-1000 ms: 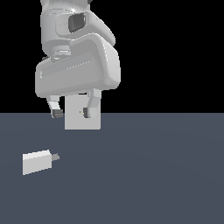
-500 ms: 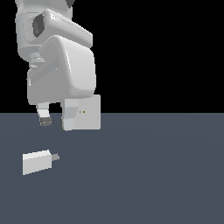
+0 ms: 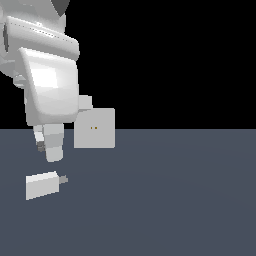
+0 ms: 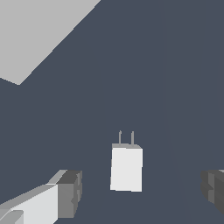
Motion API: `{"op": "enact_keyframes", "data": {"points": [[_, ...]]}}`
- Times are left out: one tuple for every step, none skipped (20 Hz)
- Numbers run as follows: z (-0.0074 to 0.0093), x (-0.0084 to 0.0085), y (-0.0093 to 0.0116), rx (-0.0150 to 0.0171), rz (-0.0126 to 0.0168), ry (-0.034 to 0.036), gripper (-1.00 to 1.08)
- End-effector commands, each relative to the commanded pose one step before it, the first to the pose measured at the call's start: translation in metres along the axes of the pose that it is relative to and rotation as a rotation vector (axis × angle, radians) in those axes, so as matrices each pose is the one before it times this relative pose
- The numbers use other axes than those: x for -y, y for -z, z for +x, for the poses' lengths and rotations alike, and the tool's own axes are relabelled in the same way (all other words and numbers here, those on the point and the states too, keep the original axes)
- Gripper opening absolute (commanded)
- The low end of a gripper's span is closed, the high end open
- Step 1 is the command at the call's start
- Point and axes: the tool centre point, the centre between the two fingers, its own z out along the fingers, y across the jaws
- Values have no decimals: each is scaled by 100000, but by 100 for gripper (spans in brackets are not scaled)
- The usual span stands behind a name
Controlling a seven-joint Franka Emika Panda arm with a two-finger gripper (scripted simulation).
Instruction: Plug the charger into the wall socket.
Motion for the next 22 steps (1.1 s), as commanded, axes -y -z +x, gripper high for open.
{"op": "enact_keyframes", "data": {"points": [[-287, 210, -193, -331, -31, -2400, 100], [-93, 66, -59, -88, -18, -674, 100], [-78, 57, -51, -75, -17, -585, 100], [-66, 50, -44, -61, -16, -489, 100], [-50, 42, -36, -47, -16, -400, 100], [-40, 36, -28, -32, -15, -299, 100], [-26, 29, -20, -18, -14, -206, 100], [-9, 20, -12, -5, -14, -119, 100], [-14, 15, 1, 0, 0, 0, 100], [15, -36, 13, 40, -3, 290, 100], [-4, 0, -29, 0, 0, 0, 100], [-12, -1, -87, 0, 0, 0, 100], [-21, -2, -145, 0, 0, 0, 100], [-29, -3, -203, 0, 0, 0, 100], [-3, -18, -262, 10, -1, -68, 100], [-45, -4, -316, 0, 0, 0, 100], [-53, -5, -372, 0, 0, 0, 100], [-27, -20, -429, 7, -2, -69, 100], [-67, -4, -480, 0, 0, 0, 100], [-37, -16, -519, 5, -2, -69, 100], [-63, 3, -469, 0, 0, 0, 100], [-18, -7, -411, 1, -2, -69, 100]]}}
